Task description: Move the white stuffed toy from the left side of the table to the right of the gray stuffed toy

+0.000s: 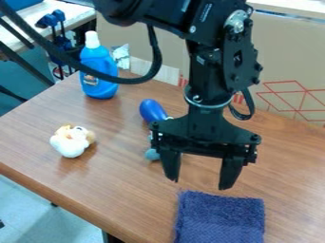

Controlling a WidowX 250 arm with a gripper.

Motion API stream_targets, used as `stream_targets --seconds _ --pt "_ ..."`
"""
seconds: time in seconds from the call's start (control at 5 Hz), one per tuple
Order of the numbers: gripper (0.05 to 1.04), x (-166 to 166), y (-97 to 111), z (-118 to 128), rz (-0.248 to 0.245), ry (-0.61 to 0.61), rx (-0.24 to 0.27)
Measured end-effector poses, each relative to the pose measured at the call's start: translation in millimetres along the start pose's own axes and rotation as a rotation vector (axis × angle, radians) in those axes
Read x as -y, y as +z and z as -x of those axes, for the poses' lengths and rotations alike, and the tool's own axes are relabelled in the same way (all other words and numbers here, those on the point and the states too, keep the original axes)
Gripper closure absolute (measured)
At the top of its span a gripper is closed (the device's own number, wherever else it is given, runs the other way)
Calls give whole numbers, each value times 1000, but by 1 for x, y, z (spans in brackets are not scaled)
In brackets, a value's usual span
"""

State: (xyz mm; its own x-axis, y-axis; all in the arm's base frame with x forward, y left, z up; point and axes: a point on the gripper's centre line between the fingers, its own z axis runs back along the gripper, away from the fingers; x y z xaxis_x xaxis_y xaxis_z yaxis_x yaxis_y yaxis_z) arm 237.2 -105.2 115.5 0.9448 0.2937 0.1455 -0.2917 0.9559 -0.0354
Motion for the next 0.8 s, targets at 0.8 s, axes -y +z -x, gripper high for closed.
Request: stream_targets --seconds 0.8 --pt "83 -104 2 -10 59 13 28"
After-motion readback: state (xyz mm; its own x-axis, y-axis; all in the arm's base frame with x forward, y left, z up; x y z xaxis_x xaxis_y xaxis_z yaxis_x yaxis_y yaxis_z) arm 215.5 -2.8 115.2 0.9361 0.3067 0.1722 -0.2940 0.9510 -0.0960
